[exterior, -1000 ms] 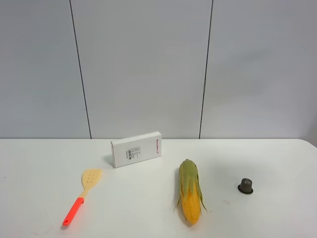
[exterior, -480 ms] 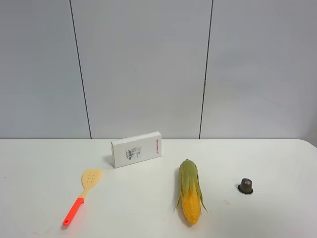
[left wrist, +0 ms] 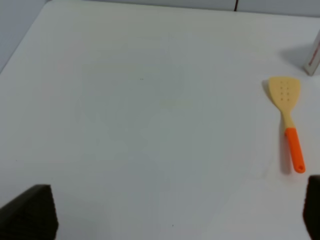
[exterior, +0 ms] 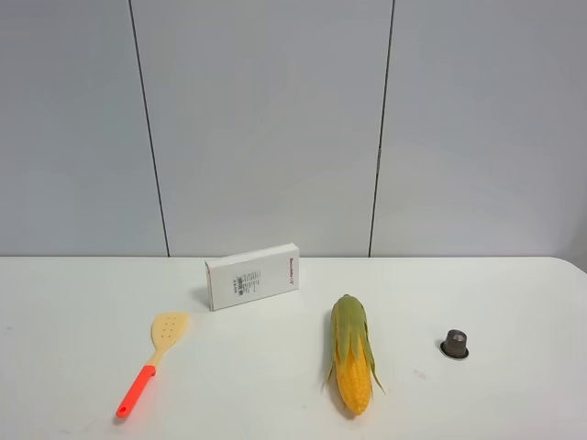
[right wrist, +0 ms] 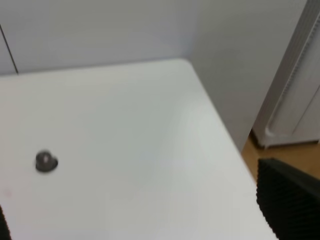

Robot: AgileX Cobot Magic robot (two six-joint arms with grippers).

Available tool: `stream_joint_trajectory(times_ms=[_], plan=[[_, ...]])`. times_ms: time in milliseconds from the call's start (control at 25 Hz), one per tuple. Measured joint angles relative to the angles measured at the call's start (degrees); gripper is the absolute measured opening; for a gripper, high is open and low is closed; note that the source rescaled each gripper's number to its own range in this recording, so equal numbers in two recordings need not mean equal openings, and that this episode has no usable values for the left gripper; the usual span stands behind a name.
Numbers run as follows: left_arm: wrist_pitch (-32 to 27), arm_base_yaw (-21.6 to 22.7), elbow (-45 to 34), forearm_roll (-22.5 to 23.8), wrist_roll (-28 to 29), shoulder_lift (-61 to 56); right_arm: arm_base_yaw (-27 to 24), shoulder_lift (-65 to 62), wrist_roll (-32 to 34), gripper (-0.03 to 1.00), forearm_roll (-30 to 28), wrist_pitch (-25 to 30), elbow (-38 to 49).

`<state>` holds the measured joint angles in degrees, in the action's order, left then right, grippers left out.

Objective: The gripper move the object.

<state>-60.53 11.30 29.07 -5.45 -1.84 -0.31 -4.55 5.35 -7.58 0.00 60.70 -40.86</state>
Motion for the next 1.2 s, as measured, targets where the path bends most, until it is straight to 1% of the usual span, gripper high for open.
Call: stream_joint_trajectory(times_ms=[80,160,280,360,480,600,720,960,1200], plan=[[0.00,0.00,0.00,0.00,0.00,0.00,0.00,-3.69,0.00,1.00,0.54,0.14,4.82],[0.00,0.00,0.00,0.00,0.00,0.00,0.00,-5.38,0.00,1.00,2.77,1.34,7.62],[0.00,0.00,0.00,0.11,0.00,0.00,0.00,-5.43,-0.56,1.00,7.35,3.06,8.78],[0.00,0.00,0.00,0.06,0.00,0.00,0.00,-5.43,-1.97,1.00,8.37,3.00,8.79],[0.00,0.00,0.00,0.06,0.00,0.00,0.00,-5.43,-3.45,1.00,8.12,2.94,10.36],[0.00,0.00,0.00,0.06,0.00,0.00,0.19,-5.43,-3.27,1.00,8.06,1.98,12.30],[0.00,0.00,0.00,0.06,0.00,0.00,0.18,-5.43,-1.47,1.00,6.90,1.11,12.36],[0.00,0.00,0.00,0.06,0.00,0.00,0.18,-5.43,5.88,1.00,1.51,0.93,12.36],[0.00,0.00,0.00,0.06,0.00,0.00,0.18,-5.43,6.72,1.00,1.20,0.93,12.53]])
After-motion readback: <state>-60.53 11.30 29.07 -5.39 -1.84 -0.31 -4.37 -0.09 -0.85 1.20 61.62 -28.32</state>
